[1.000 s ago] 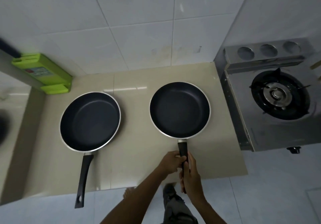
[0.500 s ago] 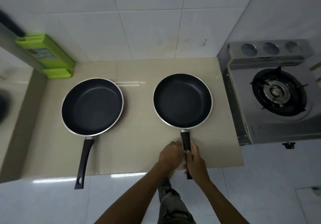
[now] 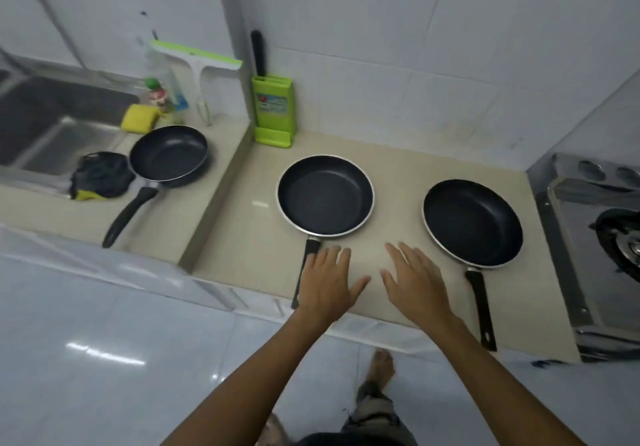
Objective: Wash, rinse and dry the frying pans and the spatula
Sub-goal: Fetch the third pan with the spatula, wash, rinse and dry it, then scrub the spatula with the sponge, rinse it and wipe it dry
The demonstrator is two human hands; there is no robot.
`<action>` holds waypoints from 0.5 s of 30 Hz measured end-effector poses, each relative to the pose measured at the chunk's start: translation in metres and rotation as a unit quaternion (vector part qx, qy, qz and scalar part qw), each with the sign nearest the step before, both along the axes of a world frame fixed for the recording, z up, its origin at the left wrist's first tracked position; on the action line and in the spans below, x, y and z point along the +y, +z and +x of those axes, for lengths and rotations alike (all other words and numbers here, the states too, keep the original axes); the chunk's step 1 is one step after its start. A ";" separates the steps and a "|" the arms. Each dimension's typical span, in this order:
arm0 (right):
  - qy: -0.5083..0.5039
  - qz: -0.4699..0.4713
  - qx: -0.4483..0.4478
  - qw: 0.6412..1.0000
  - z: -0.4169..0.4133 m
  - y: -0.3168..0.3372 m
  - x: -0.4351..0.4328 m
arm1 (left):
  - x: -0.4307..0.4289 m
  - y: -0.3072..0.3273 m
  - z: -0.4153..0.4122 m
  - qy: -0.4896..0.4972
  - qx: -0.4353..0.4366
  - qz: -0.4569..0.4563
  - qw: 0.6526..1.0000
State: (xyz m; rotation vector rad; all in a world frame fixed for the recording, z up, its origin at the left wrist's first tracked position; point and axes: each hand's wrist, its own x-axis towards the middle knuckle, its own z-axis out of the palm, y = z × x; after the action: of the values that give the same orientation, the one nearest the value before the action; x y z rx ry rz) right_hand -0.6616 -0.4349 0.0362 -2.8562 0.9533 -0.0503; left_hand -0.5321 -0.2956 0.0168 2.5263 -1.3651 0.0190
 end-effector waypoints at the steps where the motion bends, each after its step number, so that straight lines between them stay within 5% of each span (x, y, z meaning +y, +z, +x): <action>1: 0.032 -0.004 -0.012 0.999 0.026 0.011 0.024 | 0.029 0.008 0.019 0.026 -0.008 -0.006 1.000; 15: 0.350 0.008 -0.039 0.936 0.335 0.074 0.317 | 0.374 0.073 0.232 0.355 -0.075 0.014 0.932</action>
State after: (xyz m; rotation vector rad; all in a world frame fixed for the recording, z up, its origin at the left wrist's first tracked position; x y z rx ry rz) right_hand -0.3270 -0.1180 0.1101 -2.9644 -0.1126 -0.0798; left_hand -0.3001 0.0786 0.0894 2.9424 -0.4176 0.3372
